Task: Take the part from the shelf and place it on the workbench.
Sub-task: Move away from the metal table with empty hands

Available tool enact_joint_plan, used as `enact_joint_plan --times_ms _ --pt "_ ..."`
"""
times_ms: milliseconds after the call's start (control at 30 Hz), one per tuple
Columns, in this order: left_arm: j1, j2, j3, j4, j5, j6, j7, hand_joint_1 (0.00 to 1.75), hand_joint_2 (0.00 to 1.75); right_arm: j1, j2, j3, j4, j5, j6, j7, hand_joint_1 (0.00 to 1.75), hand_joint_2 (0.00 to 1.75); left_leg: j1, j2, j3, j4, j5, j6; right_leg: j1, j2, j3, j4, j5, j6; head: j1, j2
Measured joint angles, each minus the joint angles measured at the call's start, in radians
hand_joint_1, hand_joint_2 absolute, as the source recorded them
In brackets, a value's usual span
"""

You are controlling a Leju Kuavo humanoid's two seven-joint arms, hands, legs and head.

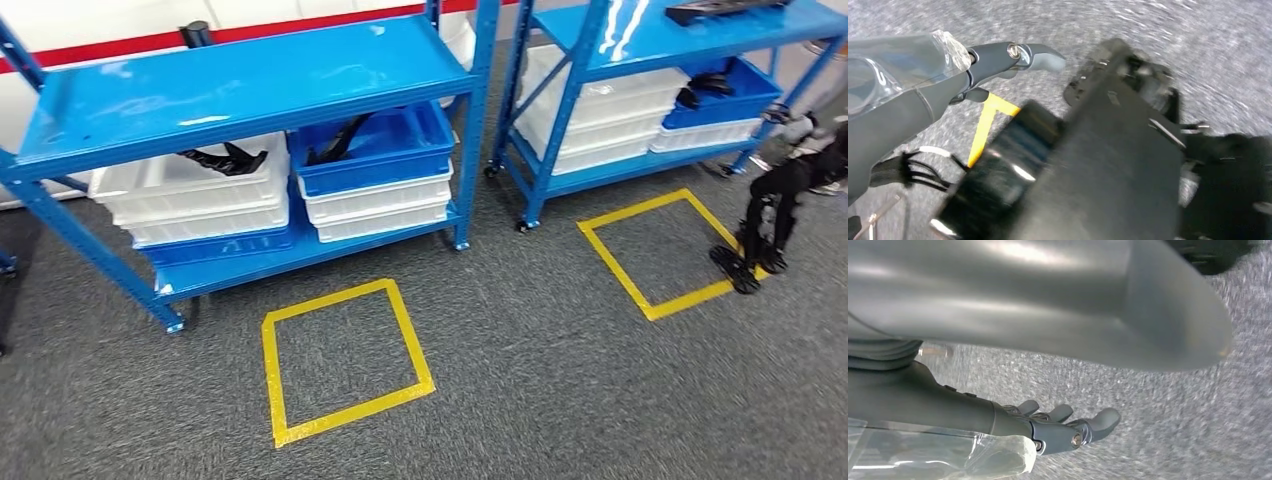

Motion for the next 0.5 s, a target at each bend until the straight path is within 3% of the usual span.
enact_joint_plan --times_ms 33,67,100,133,167,233,367,433,500 --pt "0.003 0.000 0.000 0.000 0.001 0.003 0.003 0.00 0.44 0.002 0.000 0.000 0.000 -0.001 0.000 0.000 0.00 0.00 -0.001 -0.013 0.002 0.000 -0.001 0.002 0.000 0.007 -0.032 0.053 -0.011 0.000 0.001 0.000" --pt "0.006 0.000 0.000 0.000 0.003 0.007 0.006 0.00 0.87 0.005 0.000 0.000 0.000 -0.002 -0.001 -0.003 0.00 0.00 -0.002 -0.026 0.004 0.001 -0.003 0.003 0.000 0.010 -0.050 0.071 -0.002 0.000 0.001 0.000" --pt "0.008 0.000 0.000 0.000 0.006 0.011 0.008 0.00 1.31 0.006 -0.001 0.000 0.000 -0.003 -0.003 -0.007 0.00 0.00 -0.002 -0.038 0.008 0.001 -0.005 0.004 0.000 0.011 -0.050 0.051 0.026 -0.001 0.001 0.000" --pt "0.009 0.000 0.000 0.000 0.008 0.015 0.010 0.00 1.75 0.007 -0.002 0.000 0.000 -0.004 -0.007 -0.012 0.00 0.00 -0.001 -0.048 0.014 0.001 -0.009 0.002 0.000 0.013 -0.032 -0.007 0.071 -0.002 0.001 0.000" --pt "0.009 0.000 0.000 0.000 0.011 0.019 0.014 0.00 1.75 0.007 -0.002 0.000 0.000 -0.005 -0.013 -0.018 0.00 0.00 0.000 -0.056 0.018 0.002 -0.014 -0.001 -0.001 0.019 -0.007 -0.076 0.112 -0.003 0.001 0.000" --pt "0.004 -0.001 0.001 0.000 0.013 0.027 0.030 0.00 1.75 0.004 -0.002 0.001 0.001 -0.004 -0.030 -0.029 0.00 0.00 -0.003 -0.066 0.020 0.005 -0.025 -0.012 0.000 0.032 0.032 -0.182 0.154 -0.009 0.001 0.000" --pt "-0.008 -0.001 0.001 0.000 0.009 0.040 0.071 0.00 1.75 0.000 0.002 0.010 0.001 -0.001 -0.058 -0.066 0.00 1.75 -0.002 -0.063 0.016 0.012 -0.038 -0.029 0.002 0.033 0.041 -0.204 0.148 -0.030 0.000 0.000" --pt "-0.011 -0.001 0.006 0.000 -0.001 0.042 0.079 0.00 1.75 0.001 0.004 0.013 0.001 -0.001 -0.065 -0.074 0.00 1.75 0.000 -0.036 -0.012 0.082 -0.076 -0.041 -0.002 0.024 0.045 -0.206 0.146 -0.041 -0.003 0.000" --pt "-0.012 -0.001 0.024 0.000 -0.024 0.041 0.080 0.00 1.75 0.005 0.004 0.013 0.000 0.004 -0.063 -0.078 0.00 1.75 0.003 -0.013 -0.076 0.219 -0.135 -0.052 0.000 0.012 0.050 -0.206 0.141 -0.048 -0.006 0.000"
